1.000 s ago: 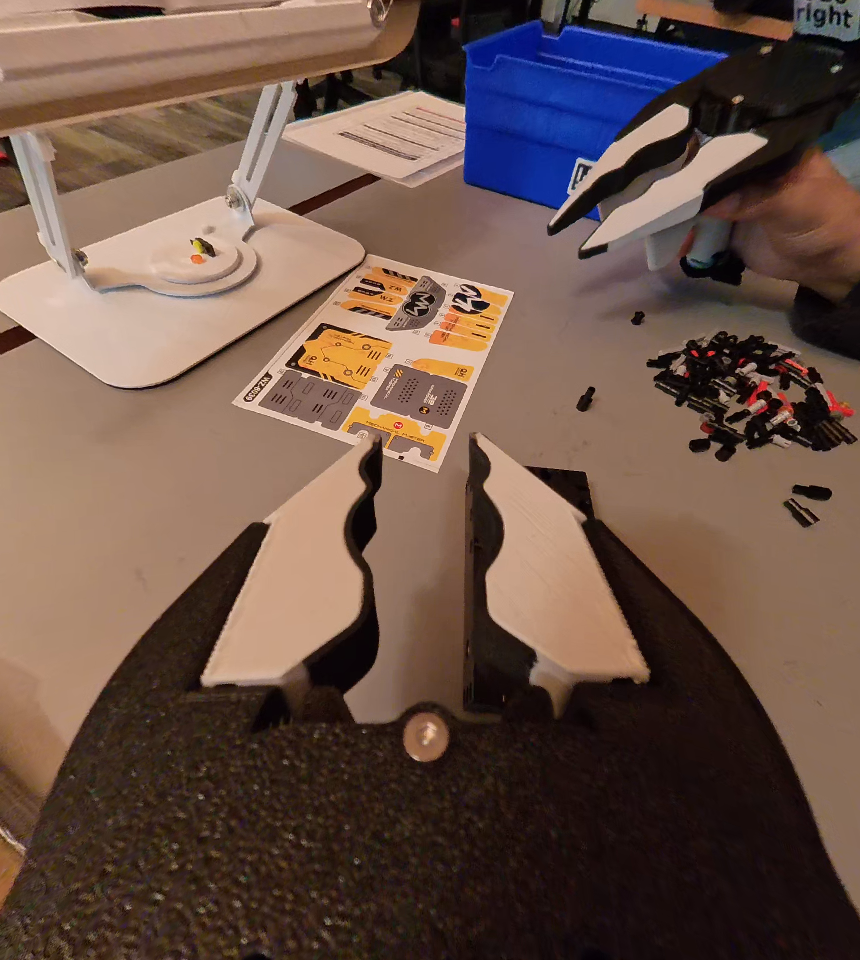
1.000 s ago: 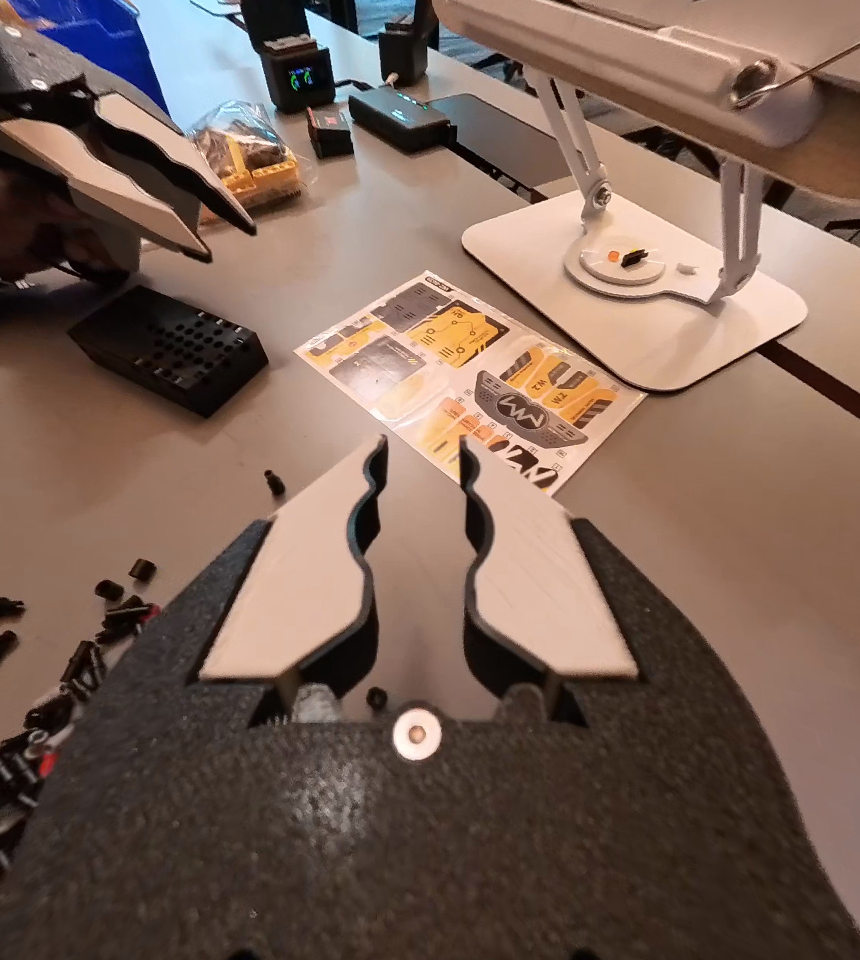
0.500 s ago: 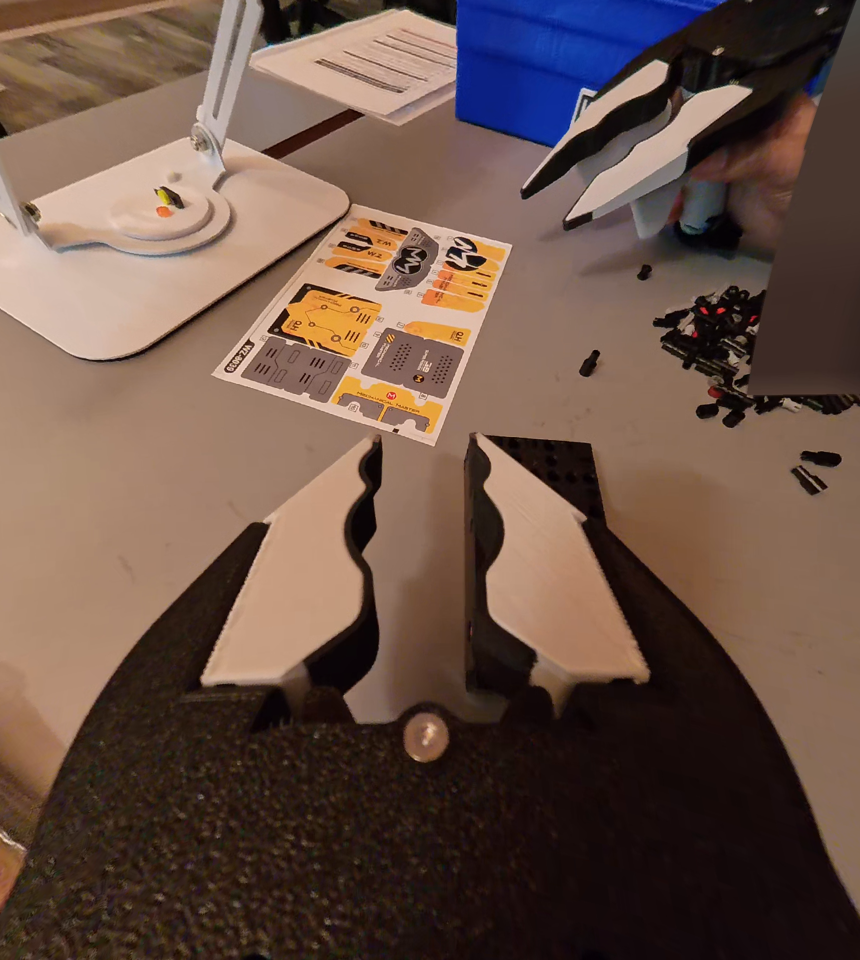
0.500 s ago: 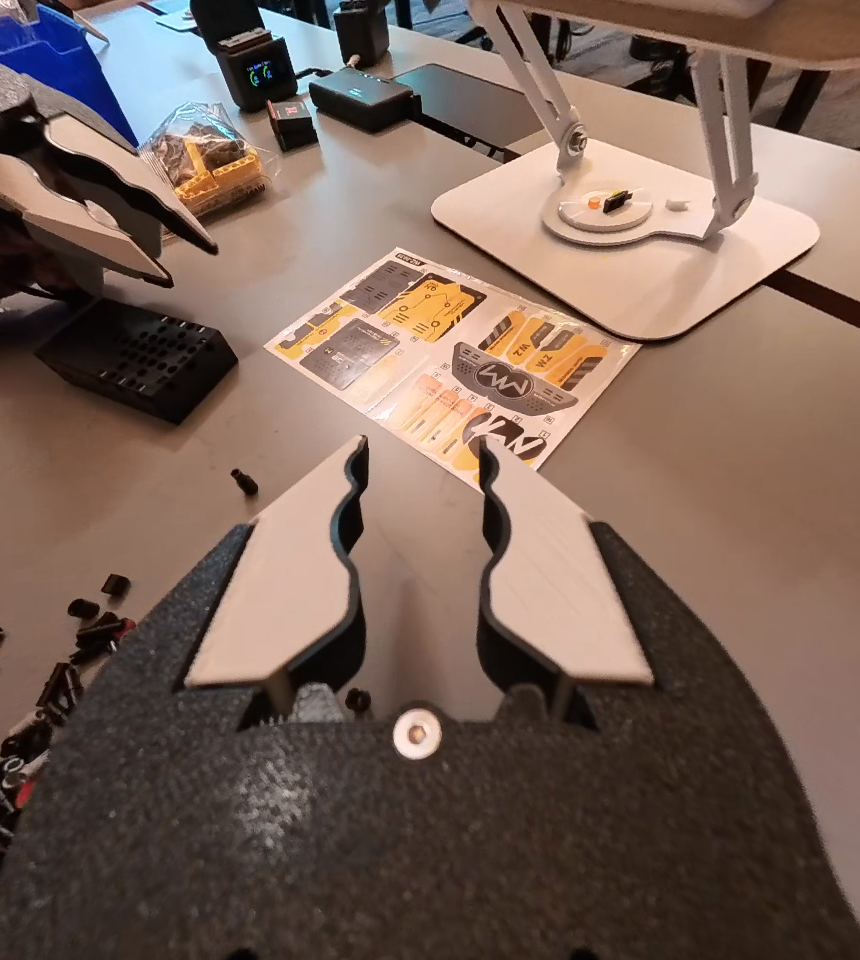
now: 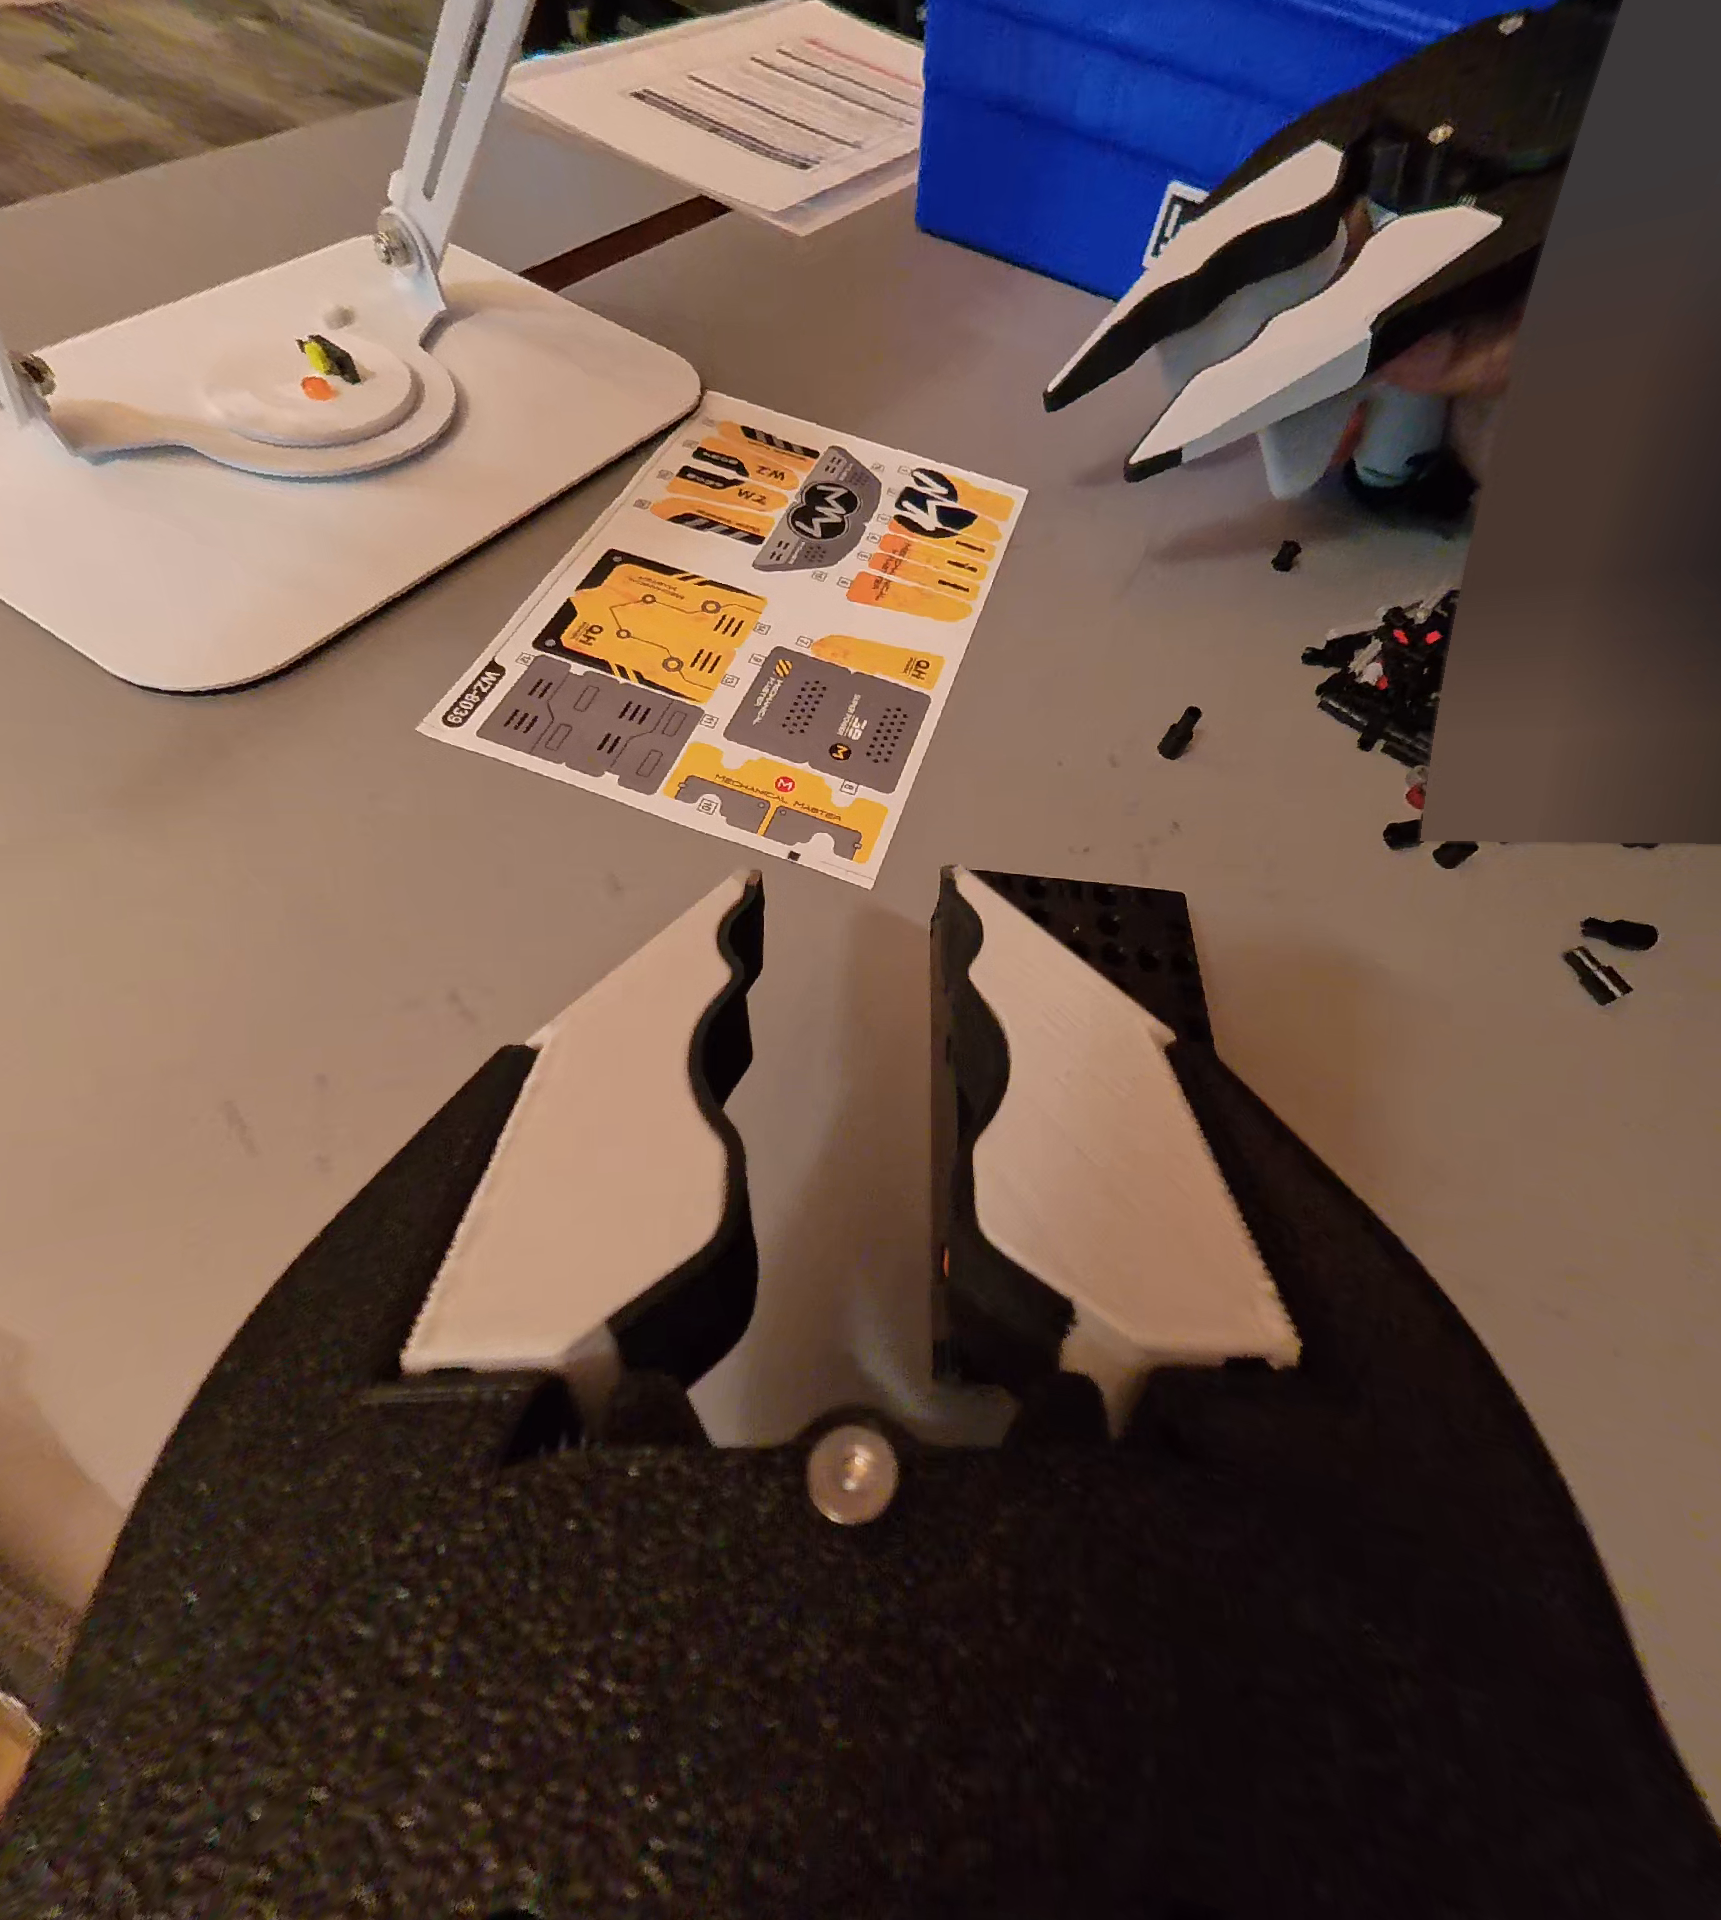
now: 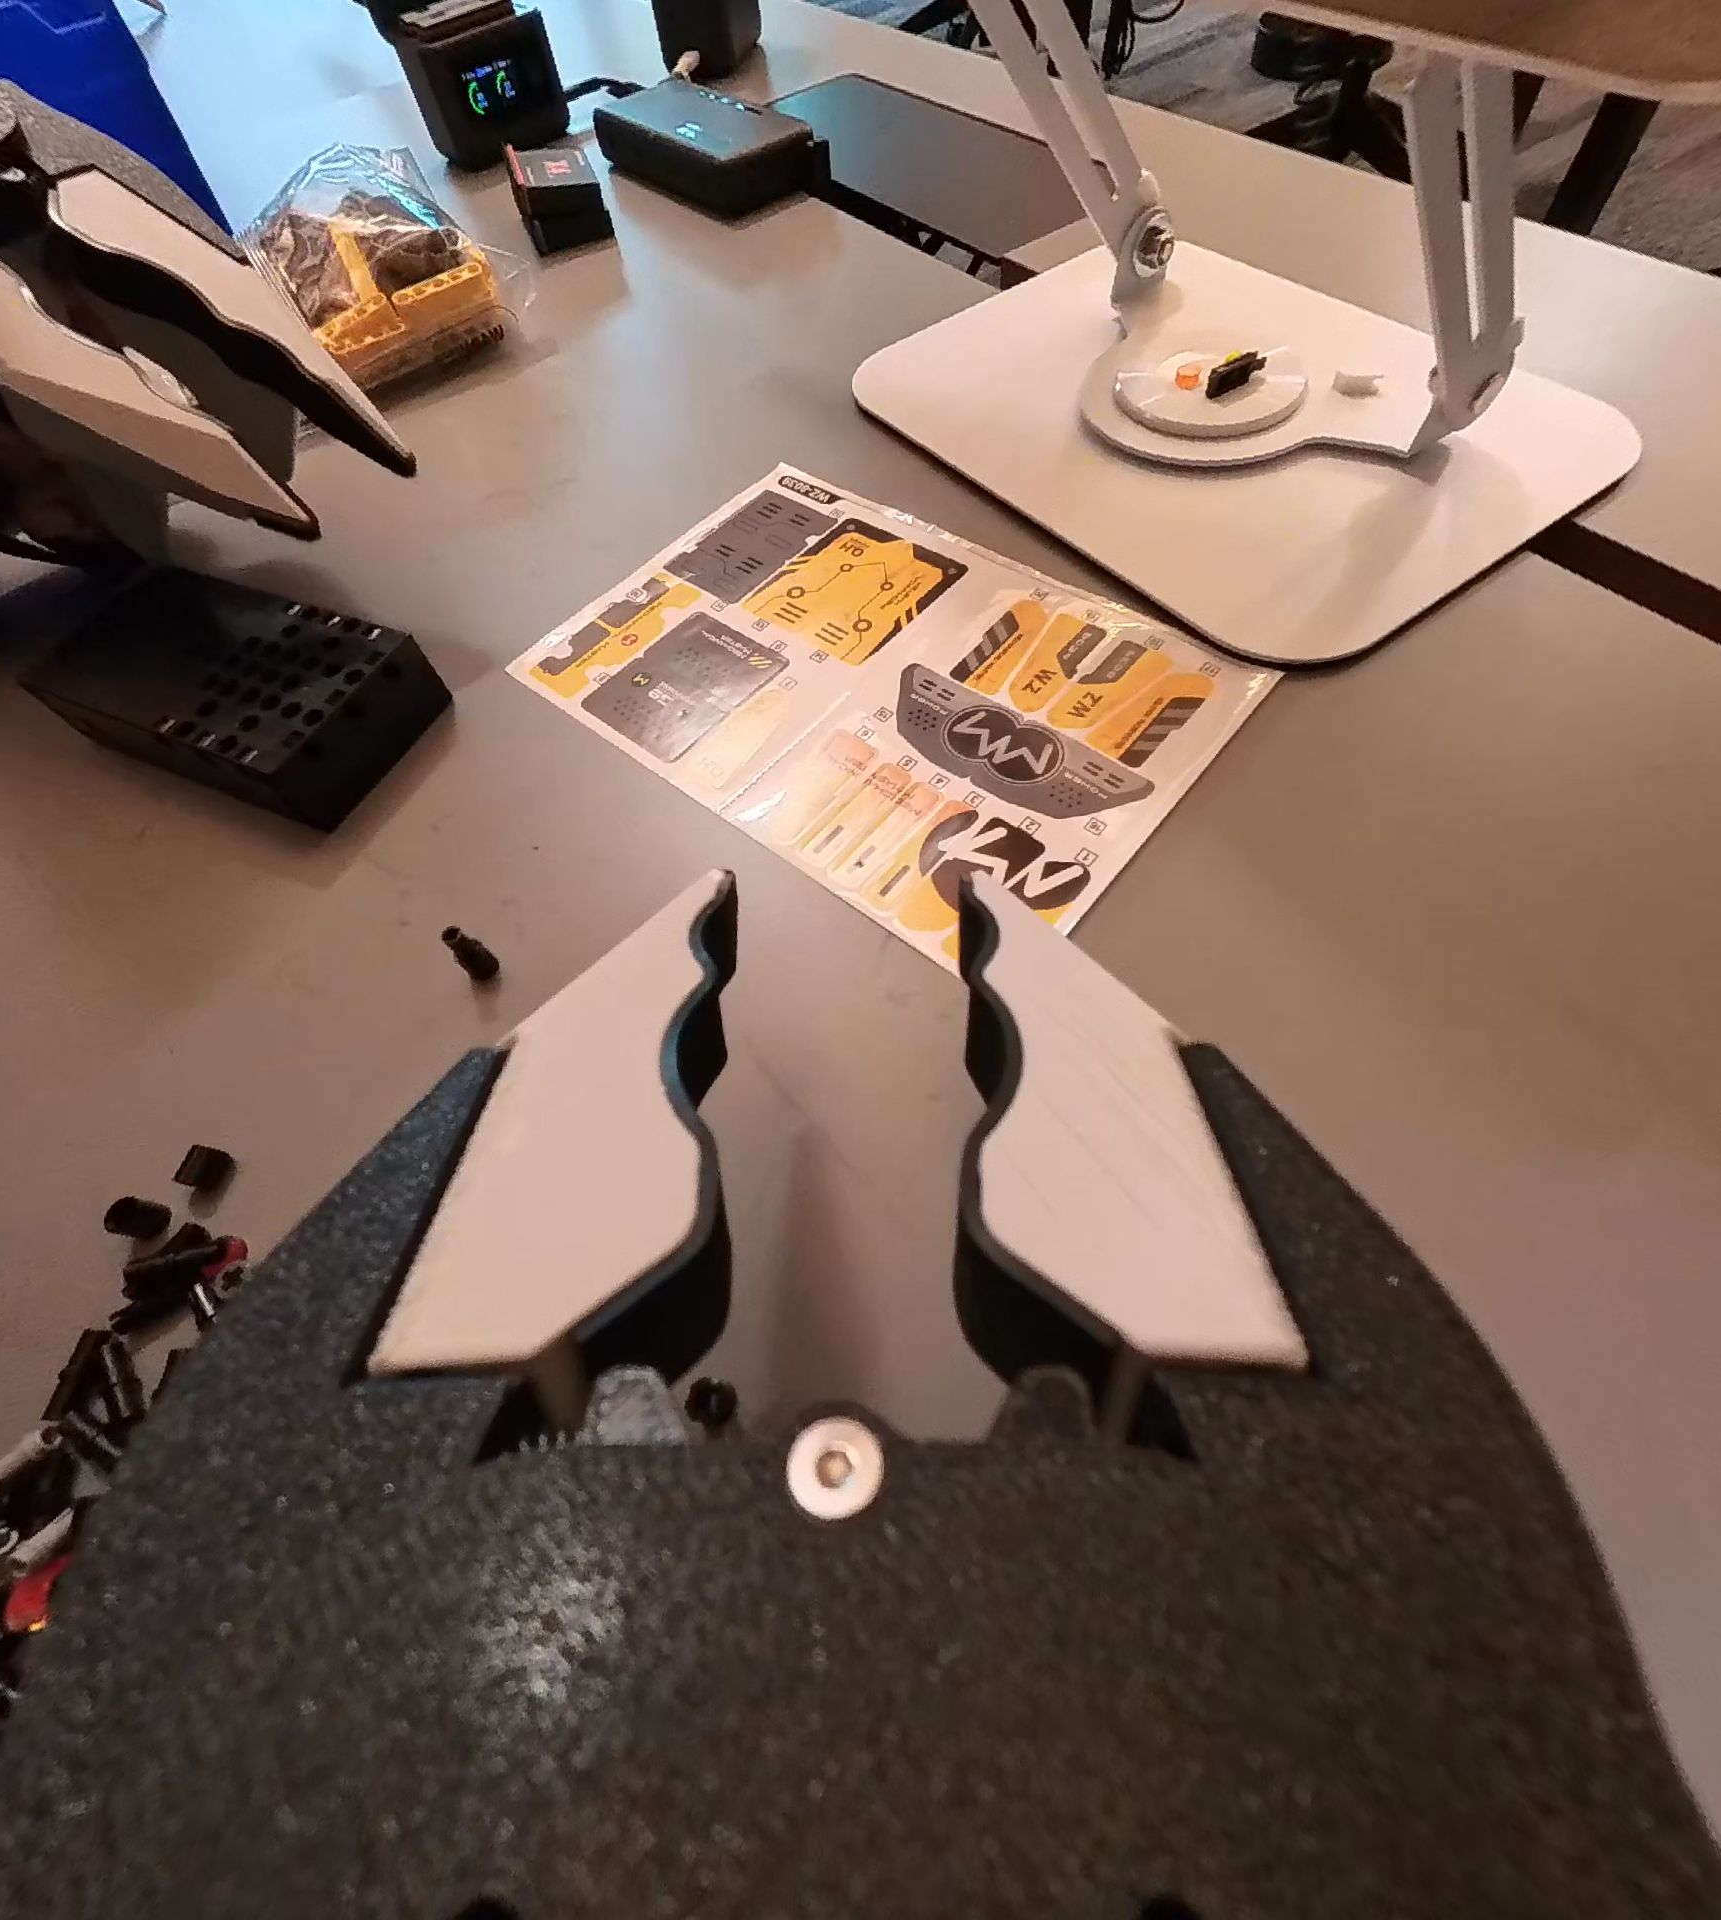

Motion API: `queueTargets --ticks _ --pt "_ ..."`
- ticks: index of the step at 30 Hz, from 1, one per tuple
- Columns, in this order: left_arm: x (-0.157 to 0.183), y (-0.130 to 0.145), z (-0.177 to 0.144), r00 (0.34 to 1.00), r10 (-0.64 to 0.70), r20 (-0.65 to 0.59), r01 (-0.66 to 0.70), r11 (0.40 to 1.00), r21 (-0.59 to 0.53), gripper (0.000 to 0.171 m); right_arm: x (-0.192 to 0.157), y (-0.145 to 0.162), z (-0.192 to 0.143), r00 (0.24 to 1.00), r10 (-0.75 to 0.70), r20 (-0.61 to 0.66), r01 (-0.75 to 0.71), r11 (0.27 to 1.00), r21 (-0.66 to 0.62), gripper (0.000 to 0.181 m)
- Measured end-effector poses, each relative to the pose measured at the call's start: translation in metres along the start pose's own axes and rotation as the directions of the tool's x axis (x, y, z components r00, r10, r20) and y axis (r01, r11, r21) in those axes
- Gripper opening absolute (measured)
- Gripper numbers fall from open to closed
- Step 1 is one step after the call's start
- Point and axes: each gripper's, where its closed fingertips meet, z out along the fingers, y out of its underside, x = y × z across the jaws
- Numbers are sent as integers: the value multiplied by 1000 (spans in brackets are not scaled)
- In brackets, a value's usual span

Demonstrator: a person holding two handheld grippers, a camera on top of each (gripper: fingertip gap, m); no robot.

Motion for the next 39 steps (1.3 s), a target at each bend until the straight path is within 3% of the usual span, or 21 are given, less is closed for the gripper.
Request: queueTargets --ticks 13,39 --pt "4 7 6 999 42 7 -41 997 -57 33 2 6 5 999 -18 -31 16 999 -47 43" --pt "3 8 7 1000 13 -12 -14 998 -64 33 7 1 0 997 75 5 -75 997 -3 43"
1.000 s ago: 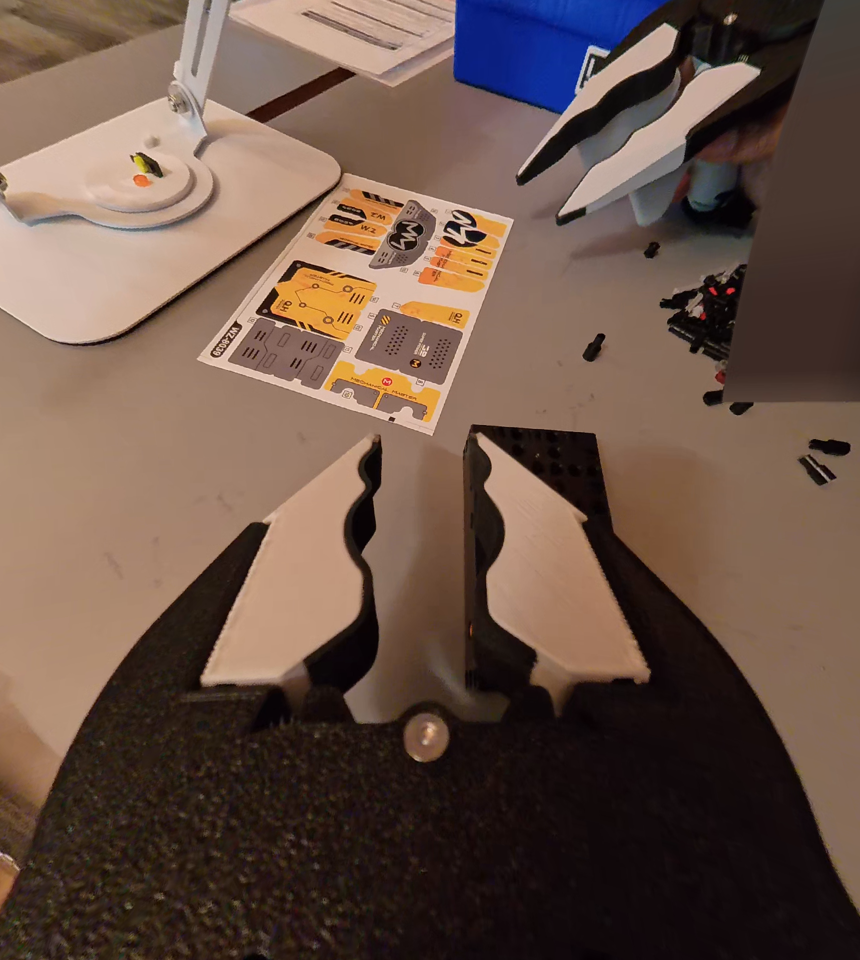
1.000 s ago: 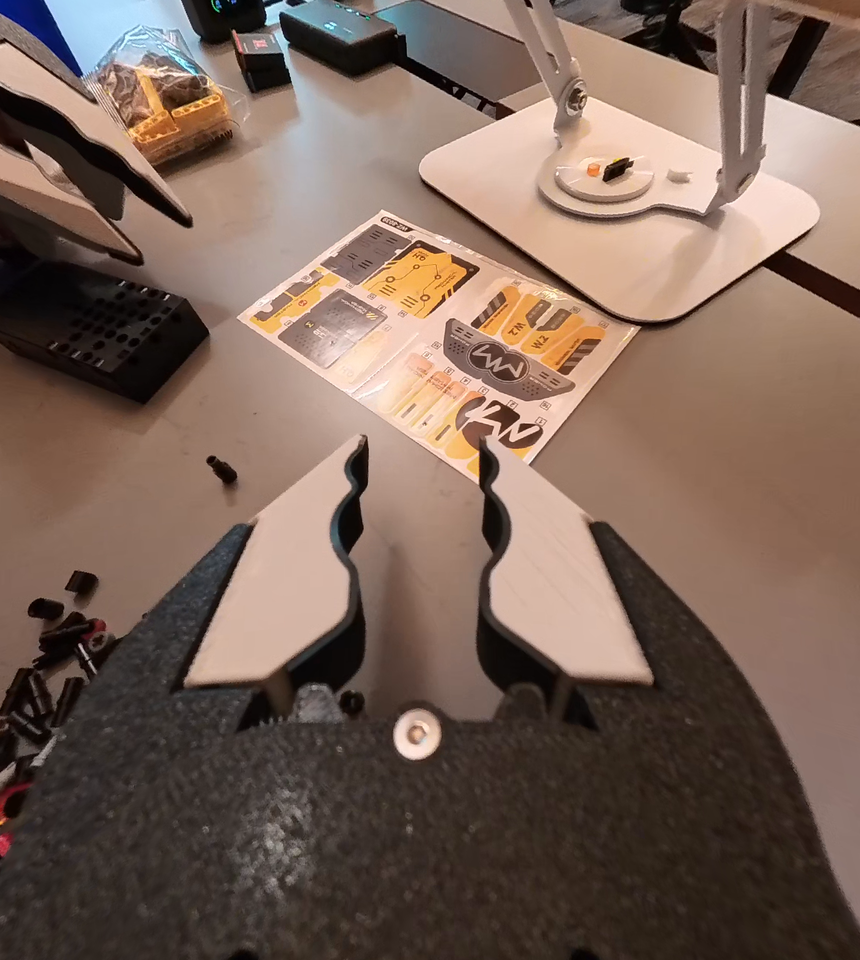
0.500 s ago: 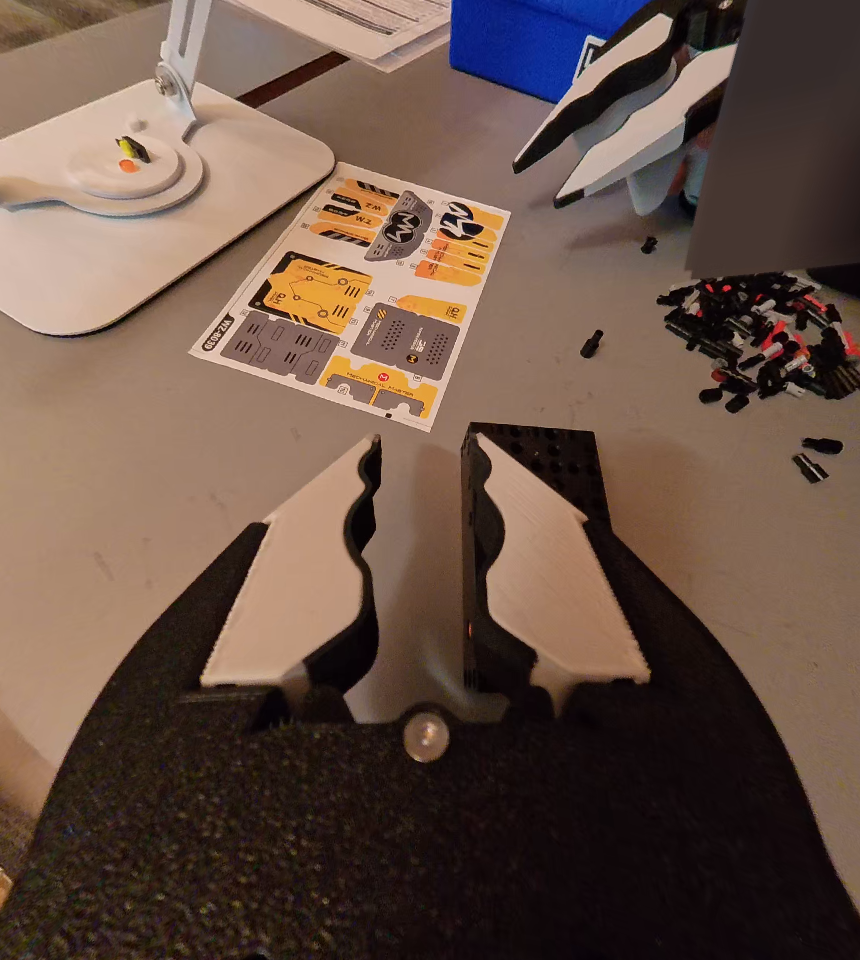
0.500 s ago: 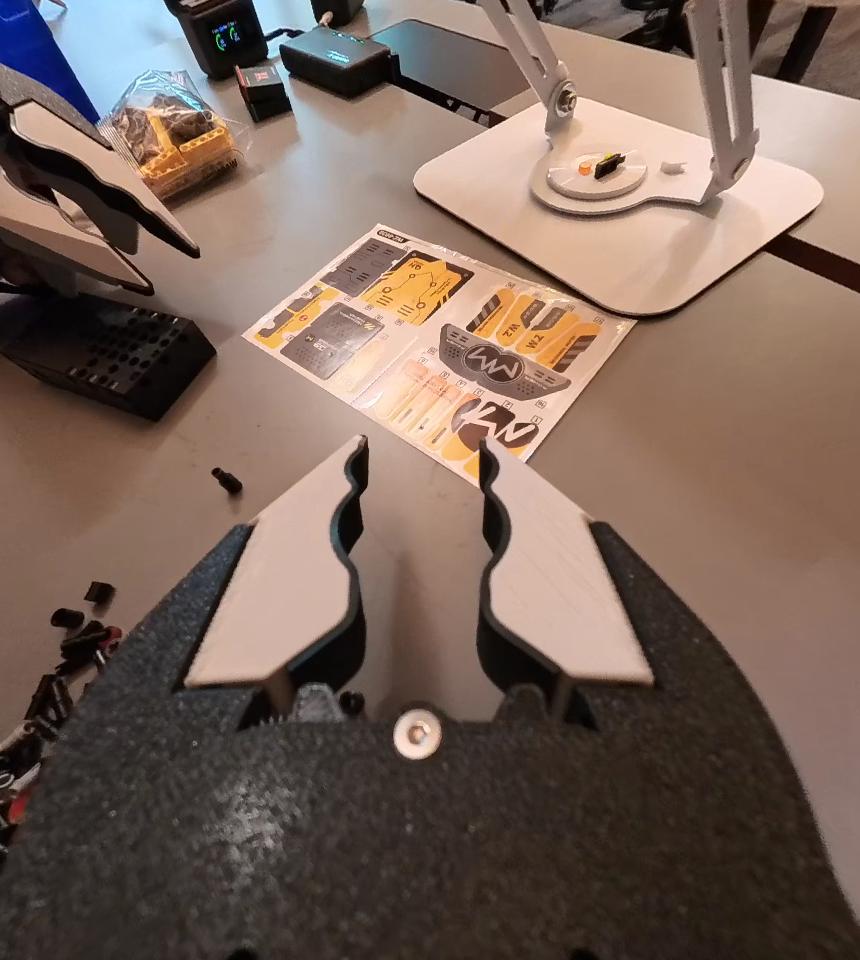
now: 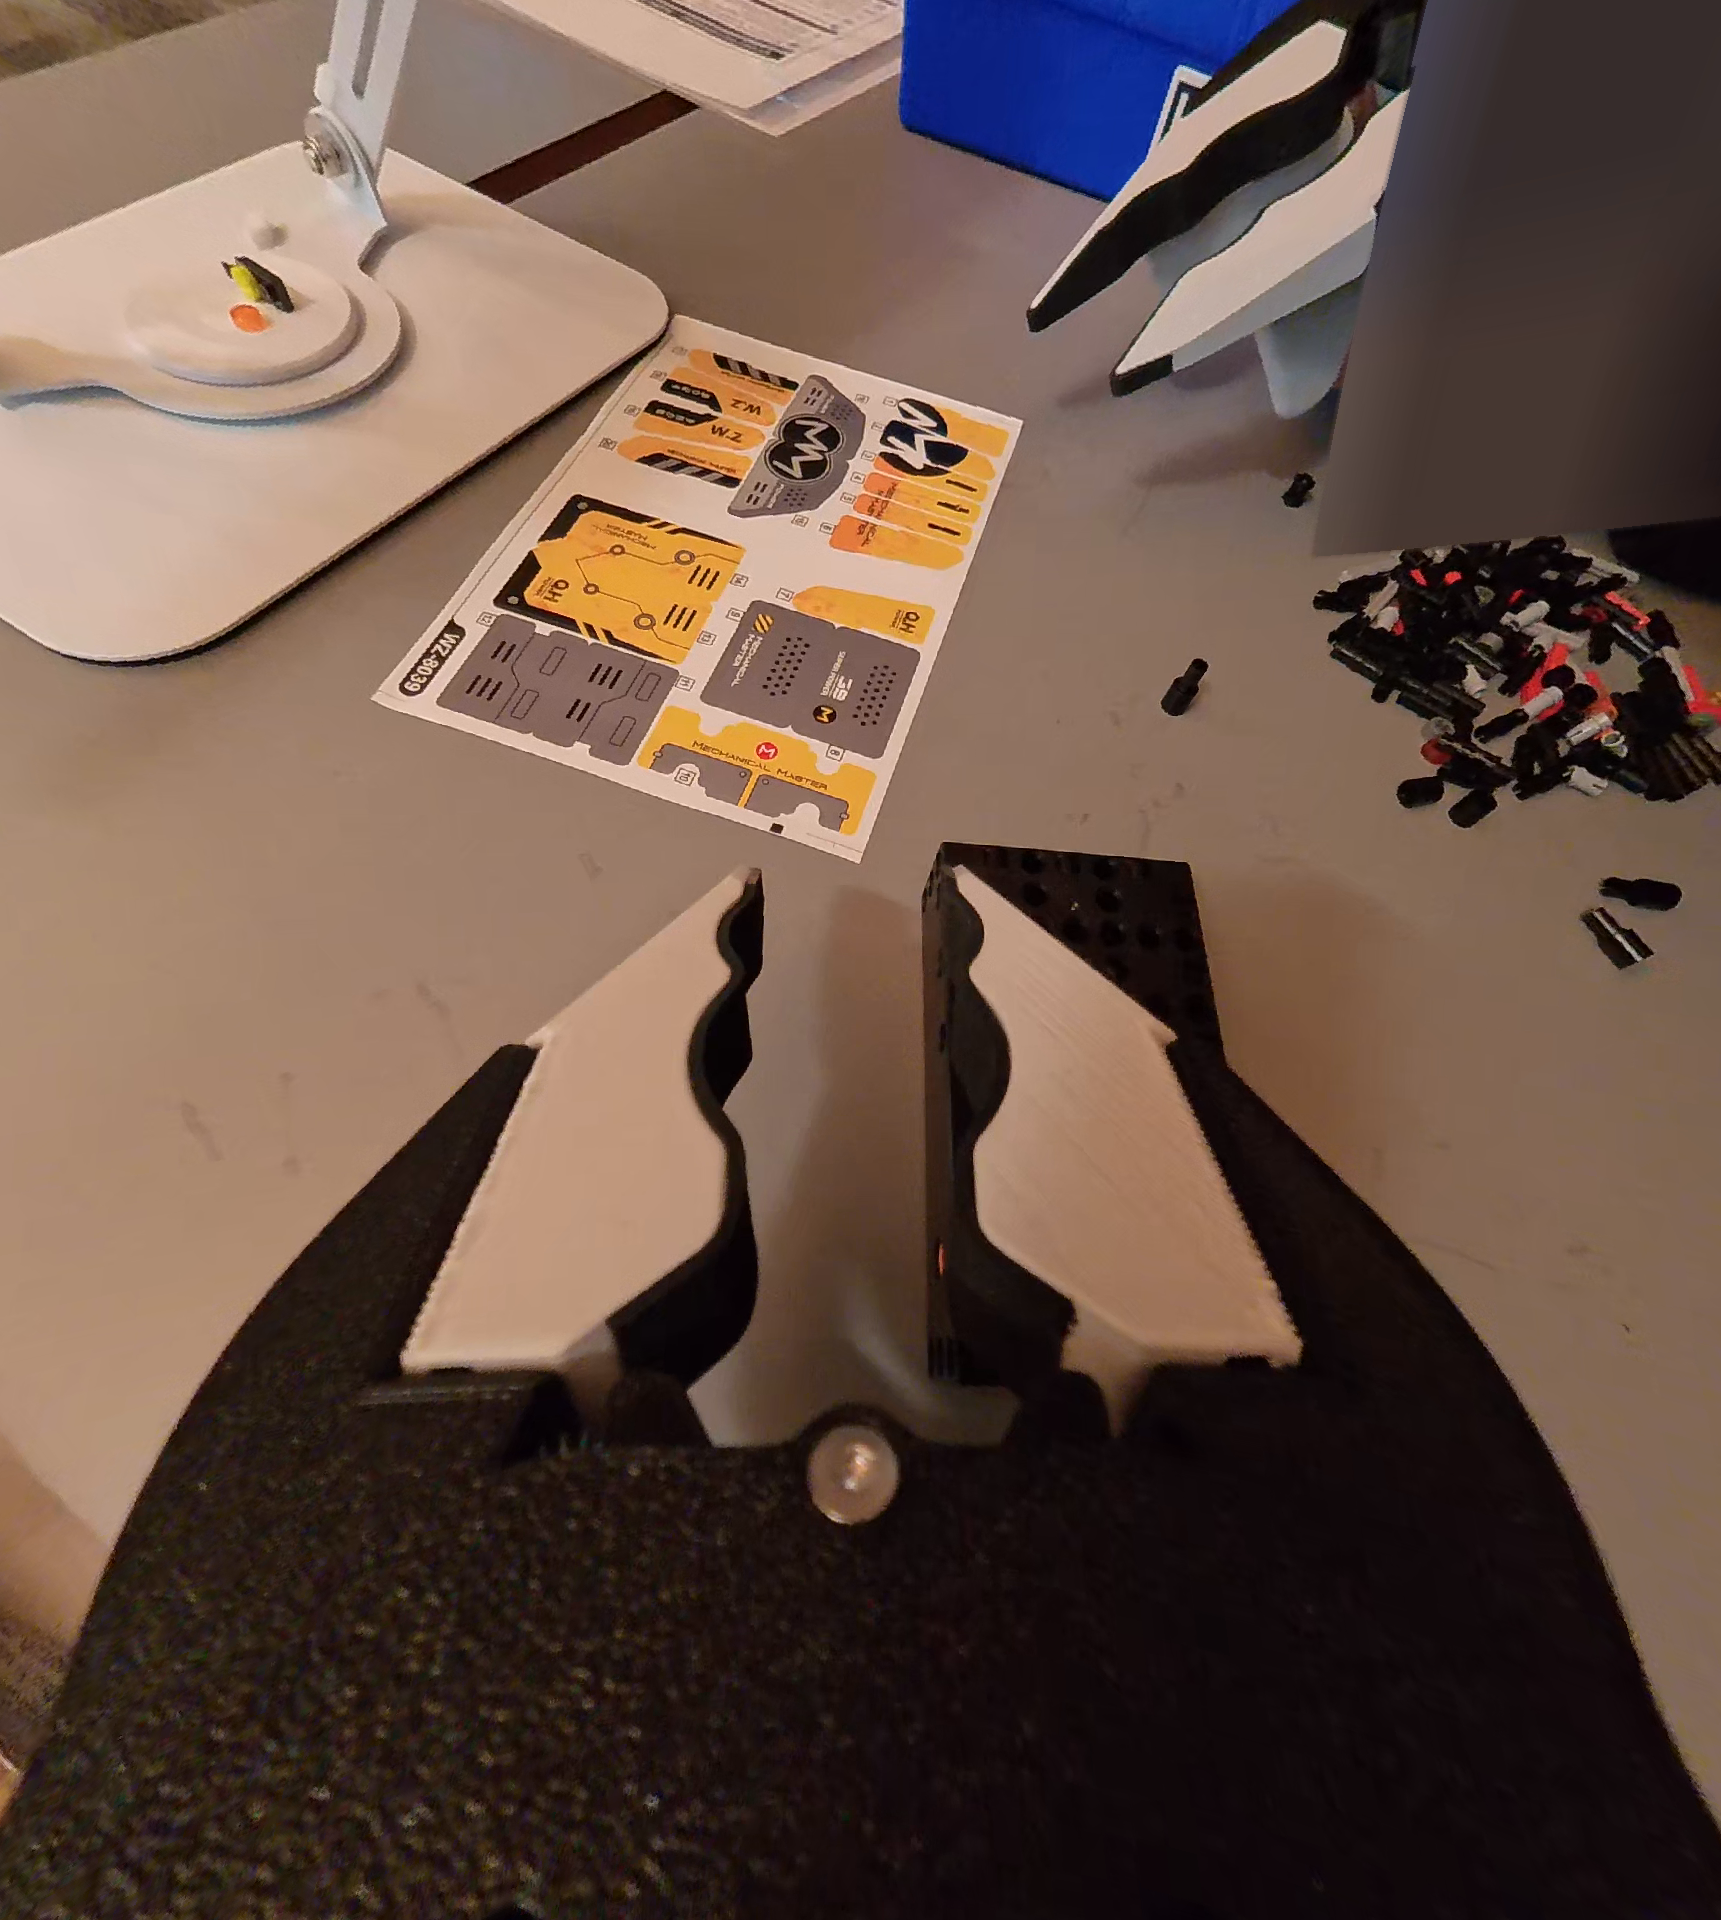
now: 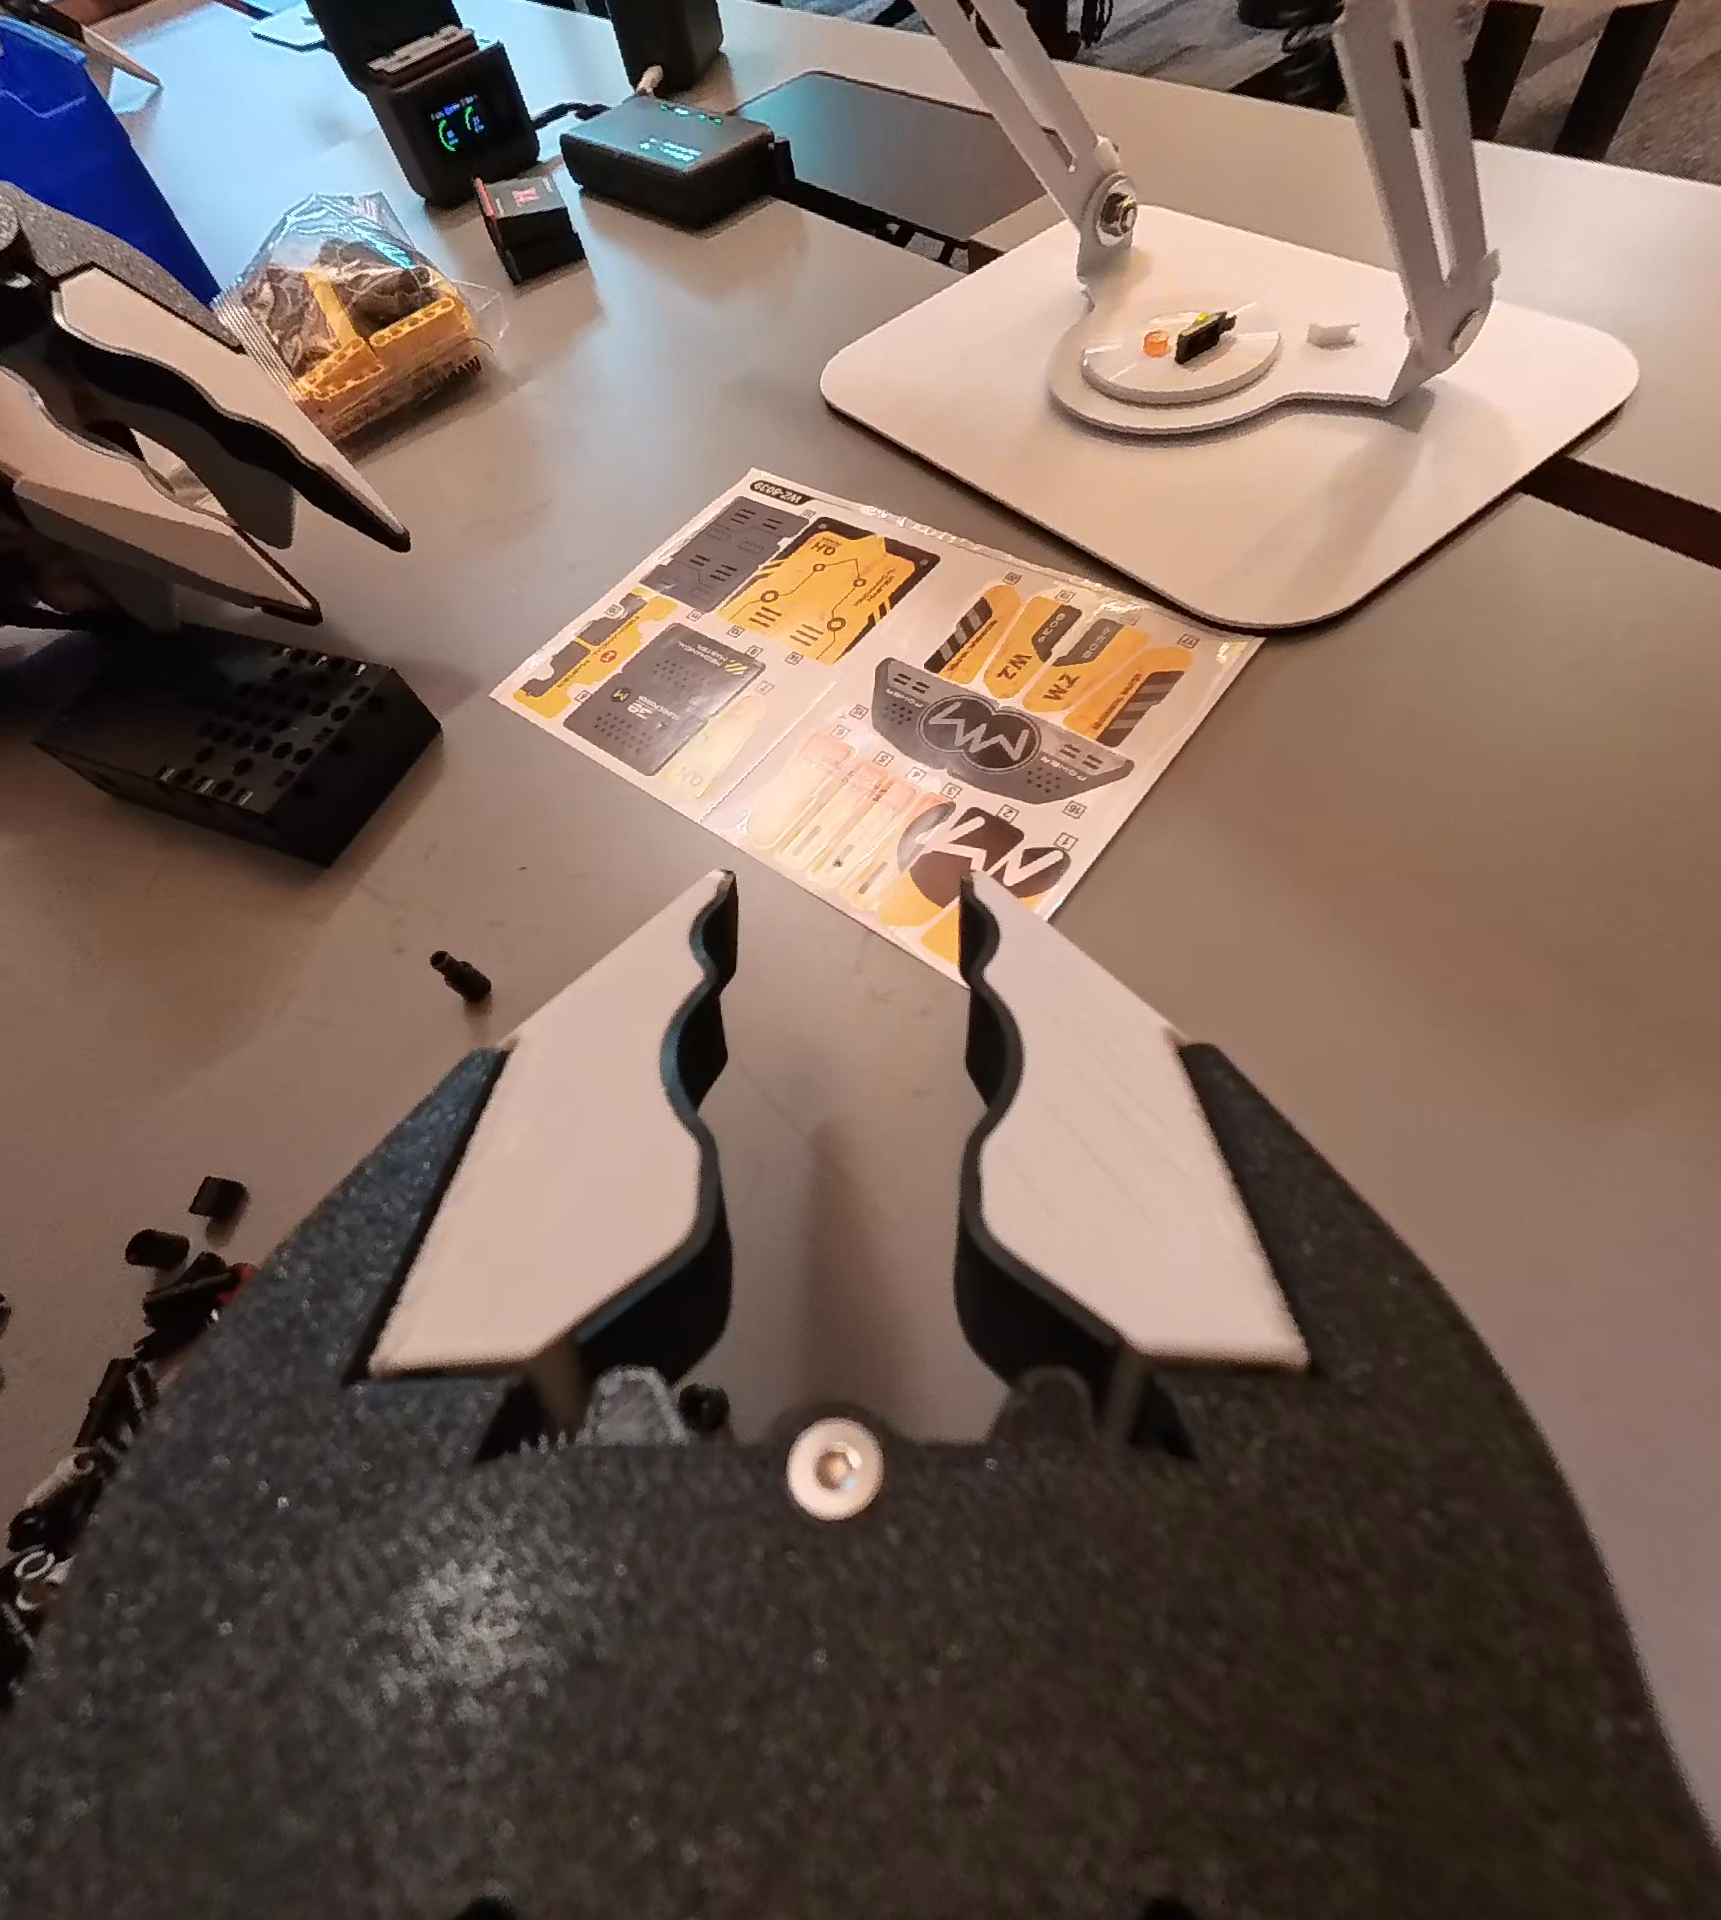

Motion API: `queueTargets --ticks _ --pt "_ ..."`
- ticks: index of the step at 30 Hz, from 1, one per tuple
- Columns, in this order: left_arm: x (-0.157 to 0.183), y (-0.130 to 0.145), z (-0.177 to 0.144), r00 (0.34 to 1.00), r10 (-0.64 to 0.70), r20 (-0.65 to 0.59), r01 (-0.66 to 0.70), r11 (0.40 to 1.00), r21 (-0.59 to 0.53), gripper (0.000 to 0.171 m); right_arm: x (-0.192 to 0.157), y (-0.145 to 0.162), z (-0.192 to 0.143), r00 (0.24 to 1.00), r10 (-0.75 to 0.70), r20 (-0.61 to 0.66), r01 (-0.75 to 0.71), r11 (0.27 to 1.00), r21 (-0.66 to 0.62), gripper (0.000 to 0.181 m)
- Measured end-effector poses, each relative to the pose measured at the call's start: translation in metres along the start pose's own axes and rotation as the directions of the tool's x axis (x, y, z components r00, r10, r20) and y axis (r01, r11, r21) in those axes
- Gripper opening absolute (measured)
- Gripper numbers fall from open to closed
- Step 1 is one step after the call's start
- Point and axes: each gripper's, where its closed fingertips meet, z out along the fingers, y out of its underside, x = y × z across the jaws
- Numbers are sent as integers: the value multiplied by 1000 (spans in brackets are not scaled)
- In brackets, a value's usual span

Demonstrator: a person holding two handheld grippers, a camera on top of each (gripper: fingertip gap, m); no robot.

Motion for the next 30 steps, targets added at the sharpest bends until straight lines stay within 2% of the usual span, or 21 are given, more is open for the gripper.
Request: queueTargets --ticks 16,24,30 --pt "1 1 1 1000 17 7 -17 1000 -4 33 2 -1 -1 999 31 9 -31 1000 6 43" --pt "1 0 0 999 41 23 -41 999 -2 33 6 -5 -5 997 70 15 -70 996 47 43" --pt "1 -6 -4 1000 19 17 -20 999 45 33 9 -12 -12 995 94 20 -95 990 103 43"
